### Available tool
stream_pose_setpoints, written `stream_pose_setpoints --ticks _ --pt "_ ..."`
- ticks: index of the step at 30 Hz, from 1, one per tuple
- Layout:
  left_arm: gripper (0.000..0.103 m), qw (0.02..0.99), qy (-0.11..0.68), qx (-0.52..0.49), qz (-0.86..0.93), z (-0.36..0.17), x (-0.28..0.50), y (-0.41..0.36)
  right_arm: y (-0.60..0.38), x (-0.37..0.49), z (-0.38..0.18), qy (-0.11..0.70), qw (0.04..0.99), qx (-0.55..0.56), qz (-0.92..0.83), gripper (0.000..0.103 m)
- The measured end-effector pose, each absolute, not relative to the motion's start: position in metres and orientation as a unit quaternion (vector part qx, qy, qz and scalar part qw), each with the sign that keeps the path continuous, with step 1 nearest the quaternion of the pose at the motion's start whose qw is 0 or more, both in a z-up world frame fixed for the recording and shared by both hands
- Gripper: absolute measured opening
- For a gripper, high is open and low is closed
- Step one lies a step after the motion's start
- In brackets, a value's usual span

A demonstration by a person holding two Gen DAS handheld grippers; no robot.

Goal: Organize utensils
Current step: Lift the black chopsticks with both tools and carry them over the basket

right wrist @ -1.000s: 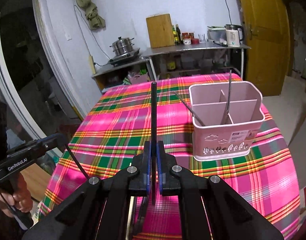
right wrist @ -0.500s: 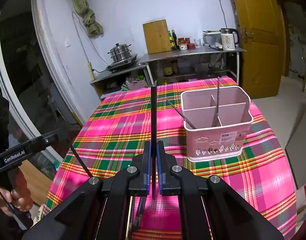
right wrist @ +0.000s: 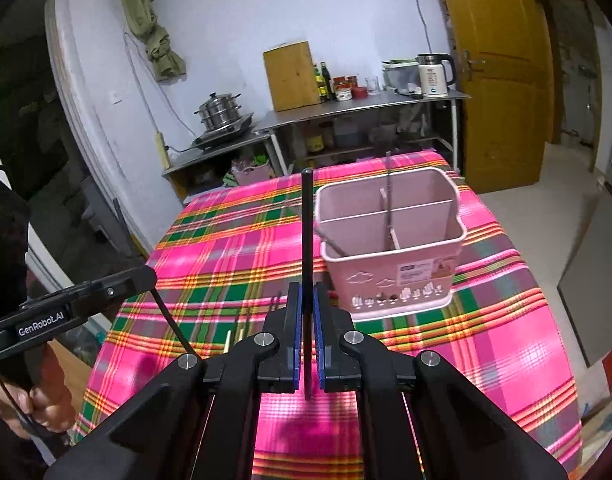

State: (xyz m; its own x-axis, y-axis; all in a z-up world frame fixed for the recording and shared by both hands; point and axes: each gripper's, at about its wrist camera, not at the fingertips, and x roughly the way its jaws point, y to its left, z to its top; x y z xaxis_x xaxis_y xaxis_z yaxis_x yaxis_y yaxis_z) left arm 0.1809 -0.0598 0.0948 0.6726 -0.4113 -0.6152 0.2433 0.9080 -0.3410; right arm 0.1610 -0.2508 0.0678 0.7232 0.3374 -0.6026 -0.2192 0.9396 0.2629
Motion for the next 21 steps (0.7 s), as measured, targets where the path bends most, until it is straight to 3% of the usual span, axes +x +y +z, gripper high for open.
stream_pose_setpoints --ticks 21 --pt "0.005 0.929 0.288 -0.113 -0.202 0.181 0.272 -0.107 -0.288 0.205 0.154 0.241 0.96 0.086 0.113 0.005"
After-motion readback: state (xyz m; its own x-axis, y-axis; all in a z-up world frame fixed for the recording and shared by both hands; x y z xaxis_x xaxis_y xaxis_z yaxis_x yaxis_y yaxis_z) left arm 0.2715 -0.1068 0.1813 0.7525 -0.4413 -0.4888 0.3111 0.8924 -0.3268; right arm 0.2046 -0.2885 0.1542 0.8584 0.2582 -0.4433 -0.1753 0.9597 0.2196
